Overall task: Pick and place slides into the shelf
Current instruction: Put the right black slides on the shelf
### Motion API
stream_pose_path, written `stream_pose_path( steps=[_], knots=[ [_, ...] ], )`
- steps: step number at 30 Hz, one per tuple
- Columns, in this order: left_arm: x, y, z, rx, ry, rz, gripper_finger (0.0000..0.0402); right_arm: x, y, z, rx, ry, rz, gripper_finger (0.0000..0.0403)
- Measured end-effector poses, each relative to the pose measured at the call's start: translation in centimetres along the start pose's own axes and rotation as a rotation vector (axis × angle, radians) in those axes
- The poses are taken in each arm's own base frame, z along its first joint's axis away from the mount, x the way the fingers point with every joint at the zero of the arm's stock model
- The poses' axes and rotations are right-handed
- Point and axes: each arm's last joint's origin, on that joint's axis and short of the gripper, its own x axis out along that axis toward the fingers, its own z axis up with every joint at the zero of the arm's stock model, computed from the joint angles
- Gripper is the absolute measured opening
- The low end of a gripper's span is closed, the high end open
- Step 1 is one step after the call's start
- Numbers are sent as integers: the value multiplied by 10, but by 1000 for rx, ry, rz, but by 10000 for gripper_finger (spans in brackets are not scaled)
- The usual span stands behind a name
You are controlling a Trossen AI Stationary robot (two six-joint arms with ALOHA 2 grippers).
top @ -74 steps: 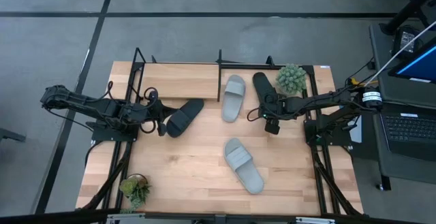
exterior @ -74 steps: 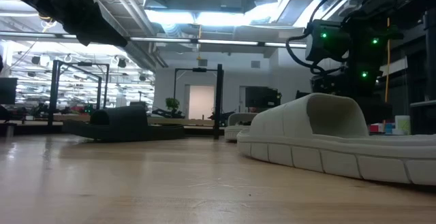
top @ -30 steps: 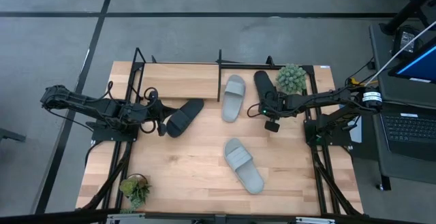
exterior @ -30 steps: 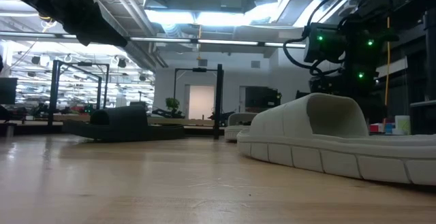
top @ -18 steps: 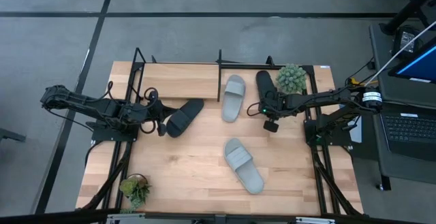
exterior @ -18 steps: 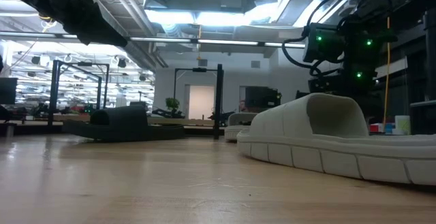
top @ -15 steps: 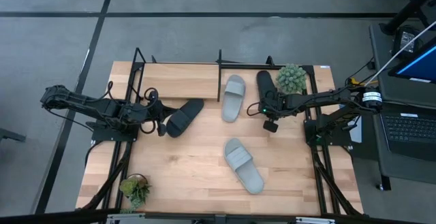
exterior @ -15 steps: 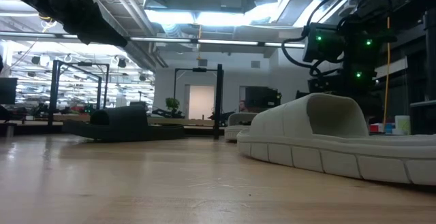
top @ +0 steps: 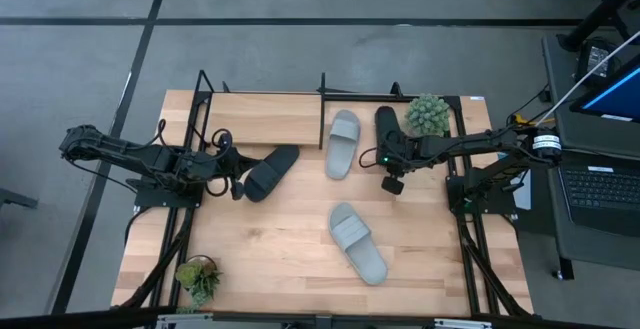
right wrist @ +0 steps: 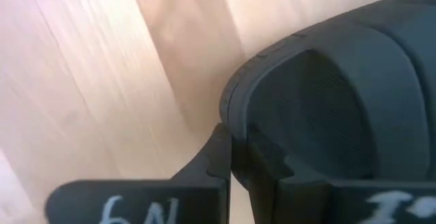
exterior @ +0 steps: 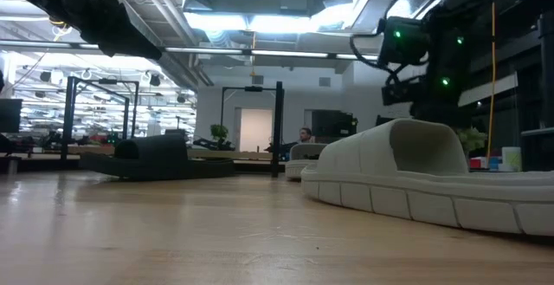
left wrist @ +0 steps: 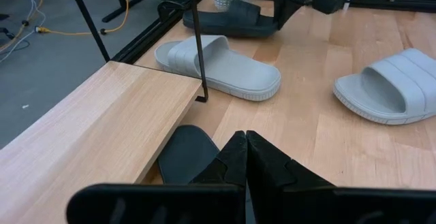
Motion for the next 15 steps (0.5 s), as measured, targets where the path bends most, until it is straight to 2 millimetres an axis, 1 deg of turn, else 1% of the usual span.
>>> stream_pose_path(
  steps=[10, 15],
  knots=[
    [0, 0, 0, 0, 0, 0, 0, -24, 0, 20, -30, -19, -28, 23],
    [0, 0, 0, 0, 0, 0, 0, -39, 2, 29, -48, -18, -53, 23]
  ],
)
